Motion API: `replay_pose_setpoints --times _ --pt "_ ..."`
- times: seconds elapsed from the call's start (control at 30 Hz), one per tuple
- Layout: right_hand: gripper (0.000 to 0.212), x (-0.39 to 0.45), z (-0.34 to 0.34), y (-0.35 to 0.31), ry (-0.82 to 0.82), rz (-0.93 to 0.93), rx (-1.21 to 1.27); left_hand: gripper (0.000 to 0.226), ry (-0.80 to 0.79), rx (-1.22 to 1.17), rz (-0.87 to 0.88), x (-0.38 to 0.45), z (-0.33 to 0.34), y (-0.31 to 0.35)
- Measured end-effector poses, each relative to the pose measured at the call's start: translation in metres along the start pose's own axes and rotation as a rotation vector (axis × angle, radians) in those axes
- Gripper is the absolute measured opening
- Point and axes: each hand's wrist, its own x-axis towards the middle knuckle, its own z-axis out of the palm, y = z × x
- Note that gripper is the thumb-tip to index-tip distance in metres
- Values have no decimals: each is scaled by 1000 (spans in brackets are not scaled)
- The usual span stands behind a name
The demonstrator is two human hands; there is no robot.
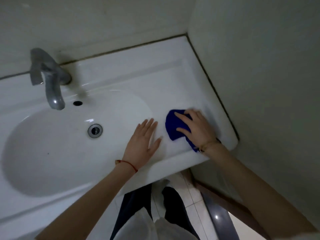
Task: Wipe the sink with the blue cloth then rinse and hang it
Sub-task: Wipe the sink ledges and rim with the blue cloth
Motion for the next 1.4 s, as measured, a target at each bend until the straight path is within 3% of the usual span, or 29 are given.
replay_pose_setpoints --times 0.13,0.37,0.5,0.6,0.77,0.87,1.0,1.1,1.3,1.4 --pt "53 42 7 1 -14 -91 -1 75 36 29 -101 -36 10 14" --pt "53 5 5 14 -171 -477 -15 70 118 71 -254 -60 20 32" --pt "53 55 11 11 -25 -321 -47 69 124 83 -269 -58 21 31" --pt "54 77 19 -3 -7 -218 -69 64 152 88 -252 -58 21 32" --pt "56 12 19 0 -126 -435 33 63 151 67 -238 -57 21 32" --pt "54 16 10 18 -175 -481 16 62 147 69 -237 -57 23 31" --pt "52 75 4 30 0 -265 -25 61 149 73 -238 -56 25 28" --pt "53 99 13 11 31 -142 -67 60 159 75 -224 -56 26 27" --pt "55 38 17 3 -95 -403 -19 61 149 69 -231 -56 25 28" --pt "54 73 8 21 -24 -339 -55 61 145 67 -237 -55 25 28"
